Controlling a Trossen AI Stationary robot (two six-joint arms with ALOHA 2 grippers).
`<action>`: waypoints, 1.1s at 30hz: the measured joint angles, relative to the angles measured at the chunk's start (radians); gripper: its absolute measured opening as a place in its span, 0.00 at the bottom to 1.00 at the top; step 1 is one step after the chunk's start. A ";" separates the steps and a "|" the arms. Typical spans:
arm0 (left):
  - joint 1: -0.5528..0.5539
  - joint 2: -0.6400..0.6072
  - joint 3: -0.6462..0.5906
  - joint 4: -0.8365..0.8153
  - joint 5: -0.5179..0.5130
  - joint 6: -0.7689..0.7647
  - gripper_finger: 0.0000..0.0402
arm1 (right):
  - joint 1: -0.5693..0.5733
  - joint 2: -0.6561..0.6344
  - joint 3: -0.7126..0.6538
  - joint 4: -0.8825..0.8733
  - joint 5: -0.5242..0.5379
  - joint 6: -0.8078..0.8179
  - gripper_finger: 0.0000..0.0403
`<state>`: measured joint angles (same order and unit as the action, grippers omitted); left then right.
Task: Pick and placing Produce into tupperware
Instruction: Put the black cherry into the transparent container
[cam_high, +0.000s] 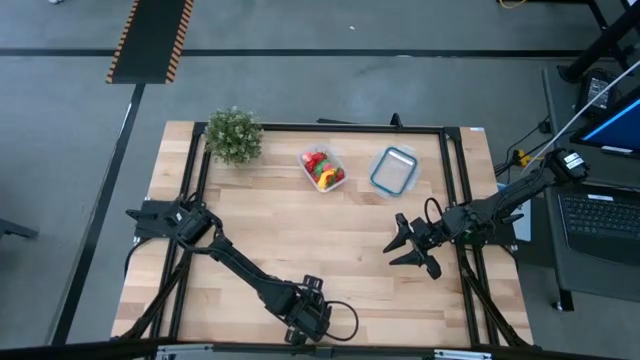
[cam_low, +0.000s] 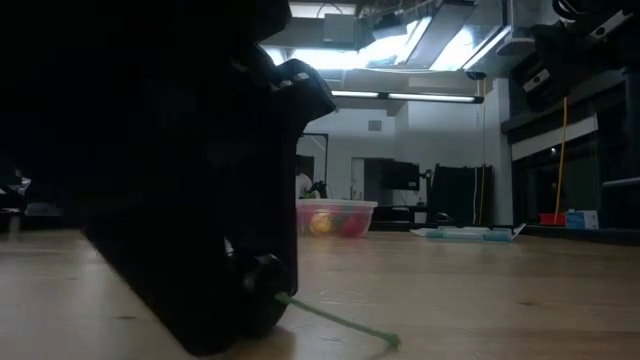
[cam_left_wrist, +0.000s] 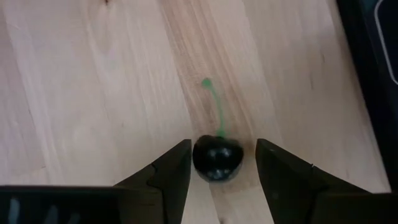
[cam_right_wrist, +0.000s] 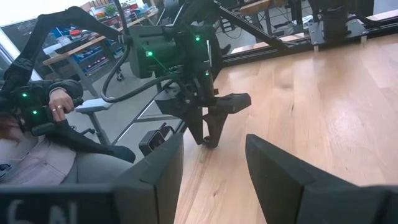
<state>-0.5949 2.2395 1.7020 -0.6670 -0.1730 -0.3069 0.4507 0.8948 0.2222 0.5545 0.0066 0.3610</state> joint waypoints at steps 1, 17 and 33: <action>0.000 0.000 0.000 0.000 0.001 0.000 0.43 | 0.000 0.000 0.000 0.000 0.000 0.000 0.43; 0.025 -0.003 0.000 -0.033 0.025 0.004 0.23 | 0.000 0.000 0.000 -0.004 0.000 0.001 0.43; 0.062 -0.045 -0.001 -0.130 -0.034 0.066 0.23 | 0.000 0.000 0.000 -0.018 0.000 0.000 0.43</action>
<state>-0.5326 2.1941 1.7008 -0.7967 -0.2074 -0.2407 0.4504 0.8951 0.2222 0.5365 0.0071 0.3614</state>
